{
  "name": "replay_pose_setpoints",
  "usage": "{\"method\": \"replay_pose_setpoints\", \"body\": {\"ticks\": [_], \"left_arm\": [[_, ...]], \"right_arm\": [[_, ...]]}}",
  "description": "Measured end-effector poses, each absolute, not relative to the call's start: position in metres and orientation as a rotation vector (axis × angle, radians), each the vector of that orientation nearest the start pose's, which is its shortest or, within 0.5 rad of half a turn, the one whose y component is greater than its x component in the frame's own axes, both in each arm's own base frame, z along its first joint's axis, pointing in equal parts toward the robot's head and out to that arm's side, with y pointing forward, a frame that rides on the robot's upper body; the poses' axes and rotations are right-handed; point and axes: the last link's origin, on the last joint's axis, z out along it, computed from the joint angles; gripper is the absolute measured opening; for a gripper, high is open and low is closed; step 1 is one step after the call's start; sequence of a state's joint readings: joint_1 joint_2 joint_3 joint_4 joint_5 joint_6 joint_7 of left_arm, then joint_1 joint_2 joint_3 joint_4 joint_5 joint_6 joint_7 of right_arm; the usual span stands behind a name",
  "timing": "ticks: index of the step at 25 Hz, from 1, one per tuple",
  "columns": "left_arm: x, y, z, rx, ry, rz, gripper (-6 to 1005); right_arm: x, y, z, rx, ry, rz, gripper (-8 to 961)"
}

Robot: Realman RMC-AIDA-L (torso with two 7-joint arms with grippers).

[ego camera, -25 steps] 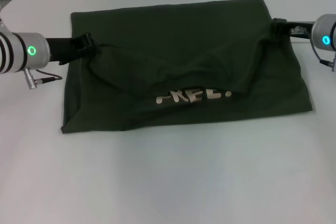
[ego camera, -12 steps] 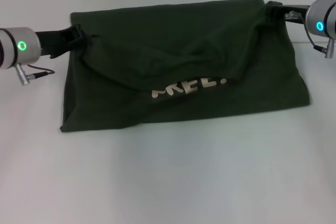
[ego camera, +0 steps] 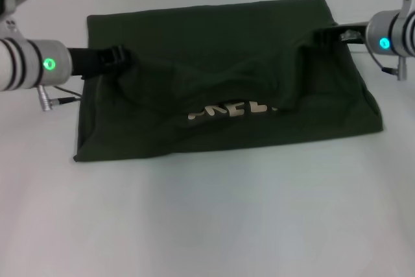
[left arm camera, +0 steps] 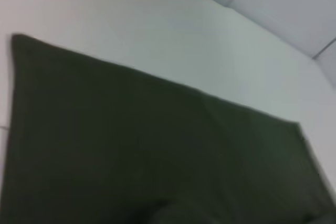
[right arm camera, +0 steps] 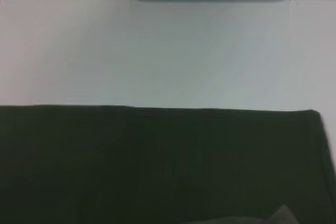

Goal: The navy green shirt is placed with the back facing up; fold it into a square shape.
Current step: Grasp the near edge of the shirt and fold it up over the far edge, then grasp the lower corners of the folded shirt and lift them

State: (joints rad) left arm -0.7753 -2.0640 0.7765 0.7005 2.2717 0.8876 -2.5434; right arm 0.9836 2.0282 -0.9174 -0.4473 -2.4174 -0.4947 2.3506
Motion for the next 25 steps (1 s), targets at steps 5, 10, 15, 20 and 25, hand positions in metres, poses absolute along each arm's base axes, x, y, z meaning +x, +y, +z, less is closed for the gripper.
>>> {"method": "replay_pose_setpoints", "body": {"ticks": [5, 10, 15, 20, 25], "left_arm": [[-0.236, 0.422, 0.057, -1.935, -1.595, -0.763, 318], [-0.258, 0.388, 0.063, -1.979, -1.689, -0.818, 424], [-0.296, 0.361, 0.047, -2.003, -1.693, -0.824, 538], [-0.315, 0.355, 0.032, -2.084, -1.583, -0.746, 682], [-0.325, 0.363, 0.025, -2.023, -1.516, -0.658, 892]], "right_arm": [[0.213, 0.481, 0.048, -2.031, 1.216, 0.354, 200], [0.241, 0.438, 0.077, -2.051, 1.424, 0.580, 536], [0.288, 0.390, 0.071, -2.068, 1.580, 0.615, 714], [0.312, 0.367, 0.064, -2.038, 1.655, 0.630, 711], [0.311, 0.363, 0.066, -2.062, 1.663, 0.695, 708]]}}
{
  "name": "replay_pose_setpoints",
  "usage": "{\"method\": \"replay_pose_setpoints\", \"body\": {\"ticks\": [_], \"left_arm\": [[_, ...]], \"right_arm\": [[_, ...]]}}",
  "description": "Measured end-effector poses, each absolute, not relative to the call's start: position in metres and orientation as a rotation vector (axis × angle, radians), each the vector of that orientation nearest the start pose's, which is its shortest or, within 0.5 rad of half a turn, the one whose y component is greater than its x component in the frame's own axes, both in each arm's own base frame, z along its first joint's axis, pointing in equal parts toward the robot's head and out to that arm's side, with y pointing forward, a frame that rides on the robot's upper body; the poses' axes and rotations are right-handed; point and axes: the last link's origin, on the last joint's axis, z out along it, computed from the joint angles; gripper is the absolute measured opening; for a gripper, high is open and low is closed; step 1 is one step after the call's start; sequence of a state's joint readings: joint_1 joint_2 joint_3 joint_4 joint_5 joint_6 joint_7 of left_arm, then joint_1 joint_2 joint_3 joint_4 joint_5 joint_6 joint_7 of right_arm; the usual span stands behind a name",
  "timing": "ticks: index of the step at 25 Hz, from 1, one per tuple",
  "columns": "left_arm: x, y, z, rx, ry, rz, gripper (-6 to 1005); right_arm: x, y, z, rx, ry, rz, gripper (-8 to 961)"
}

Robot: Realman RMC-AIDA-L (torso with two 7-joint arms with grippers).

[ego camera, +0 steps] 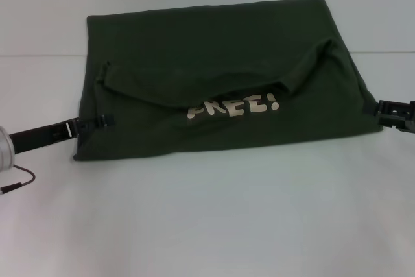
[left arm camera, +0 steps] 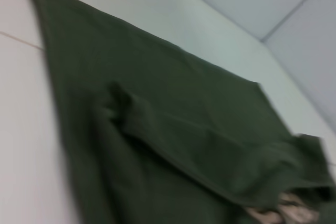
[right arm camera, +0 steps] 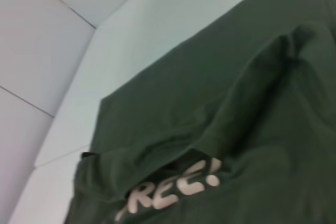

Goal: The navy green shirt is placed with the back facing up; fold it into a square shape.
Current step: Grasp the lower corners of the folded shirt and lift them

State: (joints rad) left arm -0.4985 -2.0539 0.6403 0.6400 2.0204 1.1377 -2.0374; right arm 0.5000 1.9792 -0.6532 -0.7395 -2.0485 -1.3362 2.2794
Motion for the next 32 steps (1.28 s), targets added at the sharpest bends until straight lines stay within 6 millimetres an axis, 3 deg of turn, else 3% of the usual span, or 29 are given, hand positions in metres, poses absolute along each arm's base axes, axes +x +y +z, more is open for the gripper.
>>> {"method": "replay_pose_setpoints", "body": {"ticks": [12, 25, 28, 32], "left_arm": [[-0.338, 0.361, 0.012, -1.953, -1.549, -0.594, 892], [-0.334, 0.361, 0.005, -1.994, -1.560, -0.563, 887], [-0.333, 0.362, 0.008, -1.984, -1.551, -0.575, 860], [-0.332, 0.362, 0.009, -1.991, -1.544, -0.571, 707]], "right_arm": [[0.304, 0.363, 0.068, -2.094, 1.673, 0.734, 701], [0.304, 0.364, 0.070, -2.087, 1.674, 0.741, 699], [0.304, 0.364, 0.070, -2.087, 1.674, 0.741, 698], [0.304, 0.364, 0.070, -2.087, 1.675, 0.741, 698]]}}
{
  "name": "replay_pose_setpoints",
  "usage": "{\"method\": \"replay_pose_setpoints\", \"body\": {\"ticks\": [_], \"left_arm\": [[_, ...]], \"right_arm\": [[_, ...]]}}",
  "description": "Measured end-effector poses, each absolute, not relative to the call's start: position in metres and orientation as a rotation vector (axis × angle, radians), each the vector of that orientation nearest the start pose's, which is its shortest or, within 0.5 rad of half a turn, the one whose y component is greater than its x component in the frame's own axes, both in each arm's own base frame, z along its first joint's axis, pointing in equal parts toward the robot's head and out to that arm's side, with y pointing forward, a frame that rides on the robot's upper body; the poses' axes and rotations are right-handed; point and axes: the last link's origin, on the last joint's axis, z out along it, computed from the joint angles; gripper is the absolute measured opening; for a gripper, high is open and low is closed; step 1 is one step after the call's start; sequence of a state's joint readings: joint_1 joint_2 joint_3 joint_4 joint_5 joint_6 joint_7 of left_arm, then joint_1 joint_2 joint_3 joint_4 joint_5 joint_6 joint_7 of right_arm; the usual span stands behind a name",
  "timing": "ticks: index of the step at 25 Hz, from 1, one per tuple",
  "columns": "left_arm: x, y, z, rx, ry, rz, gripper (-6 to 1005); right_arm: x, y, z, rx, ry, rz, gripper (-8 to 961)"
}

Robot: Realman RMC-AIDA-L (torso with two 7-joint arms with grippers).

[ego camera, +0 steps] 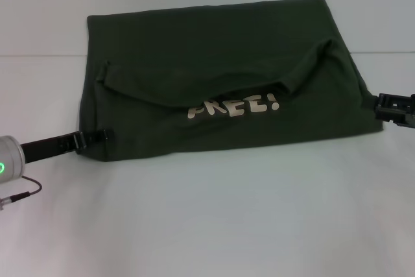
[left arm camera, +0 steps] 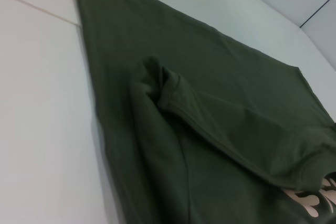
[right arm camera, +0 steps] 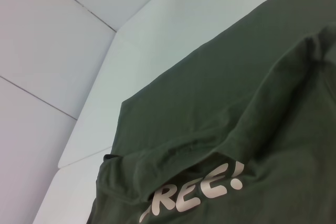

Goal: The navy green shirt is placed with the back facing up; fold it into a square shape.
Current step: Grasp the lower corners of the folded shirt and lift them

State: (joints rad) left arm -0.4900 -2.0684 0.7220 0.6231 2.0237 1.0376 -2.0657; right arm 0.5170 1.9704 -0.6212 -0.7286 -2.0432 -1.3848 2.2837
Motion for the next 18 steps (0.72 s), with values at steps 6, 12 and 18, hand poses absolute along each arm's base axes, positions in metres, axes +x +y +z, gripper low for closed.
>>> {"method": "replay_pose_setpoints", "body": {"ticks": [6, 12, 18], "left_arm": [[-0.3318, 0.3629, 0.0078, -1.998, -1.537, -0.552, 423], [-0.3314, 0.3640, 0.0077, -1.999, -1.533, -0.546, 296], [-0.3321, 0.3644, 0.0106, -2.000, -1.534, -0.543, 159]], "right_arm": [[0.3026, 0.3650, 0.0713, -2.089, 1.673, 0.744, 697], [0.3008, 0.3671, 0.0723, -2.092, 1.668, 0.747, 690], [0.2984, 0.3688, 0.0735, -2.100, 1.658, 0.749, 681]]}}
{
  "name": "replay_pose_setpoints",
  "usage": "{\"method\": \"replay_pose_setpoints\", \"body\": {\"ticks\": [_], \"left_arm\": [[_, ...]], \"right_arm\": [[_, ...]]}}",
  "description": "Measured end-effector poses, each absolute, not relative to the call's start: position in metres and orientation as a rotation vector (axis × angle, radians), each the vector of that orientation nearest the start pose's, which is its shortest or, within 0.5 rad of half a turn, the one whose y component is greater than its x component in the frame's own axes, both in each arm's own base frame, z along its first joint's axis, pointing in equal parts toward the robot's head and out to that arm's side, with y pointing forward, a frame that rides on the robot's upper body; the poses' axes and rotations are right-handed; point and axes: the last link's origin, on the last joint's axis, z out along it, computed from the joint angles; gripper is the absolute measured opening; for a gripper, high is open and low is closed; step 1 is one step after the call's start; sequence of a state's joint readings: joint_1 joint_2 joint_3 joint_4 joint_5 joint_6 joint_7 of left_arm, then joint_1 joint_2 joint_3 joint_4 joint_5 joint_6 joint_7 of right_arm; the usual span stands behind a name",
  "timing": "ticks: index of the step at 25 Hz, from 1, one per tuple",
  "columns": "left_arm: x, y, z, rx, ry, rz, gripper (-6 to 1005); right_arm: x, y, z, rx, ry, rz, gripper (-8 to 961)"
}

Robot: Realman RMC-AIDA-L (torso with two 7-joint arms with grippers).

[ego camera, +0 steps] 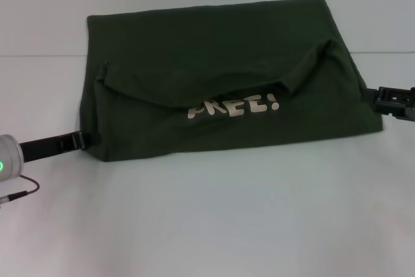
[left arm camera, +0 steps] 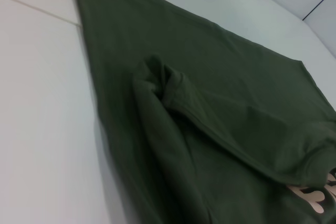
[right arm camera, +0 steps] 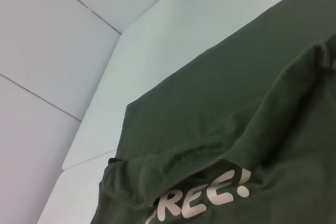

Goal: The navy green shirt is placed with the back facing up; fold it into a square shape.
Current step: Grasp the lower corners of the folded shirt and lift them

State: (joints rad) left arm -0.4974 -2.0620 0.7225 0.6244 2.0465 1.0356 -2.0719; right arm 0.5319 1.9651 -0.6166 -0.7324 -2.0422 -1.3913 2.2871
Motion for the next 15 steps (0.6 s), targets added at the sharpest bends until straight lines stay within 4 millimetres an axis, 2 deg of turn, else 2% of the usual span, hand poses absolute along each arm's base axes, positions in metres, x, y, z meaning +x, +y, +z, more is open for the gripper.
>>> {"method": "replay_pose_setpoints", "body": {"ticks": [5, 9, 15], "left_arm": [[-0.332, 0.366, 0.021, -1.983, -1.591, -0.567, 3], [-0.329, 0.372, 0.035, -1.944, -1.698, -0.608, 2], [-0.321, 0.381, 0.043, -1.923, -1.764, -0.644, 2]], "right_arm": [[0.294, 0.373, 0.074, -2.125, 1.644, 0.730, 682], [0.290, 0.381, 0.078, -2.157, 1.597, 0.652, 682], [0.292, 0.411, 0.089, -2.096, 1.505, 0.386, 683]]}}
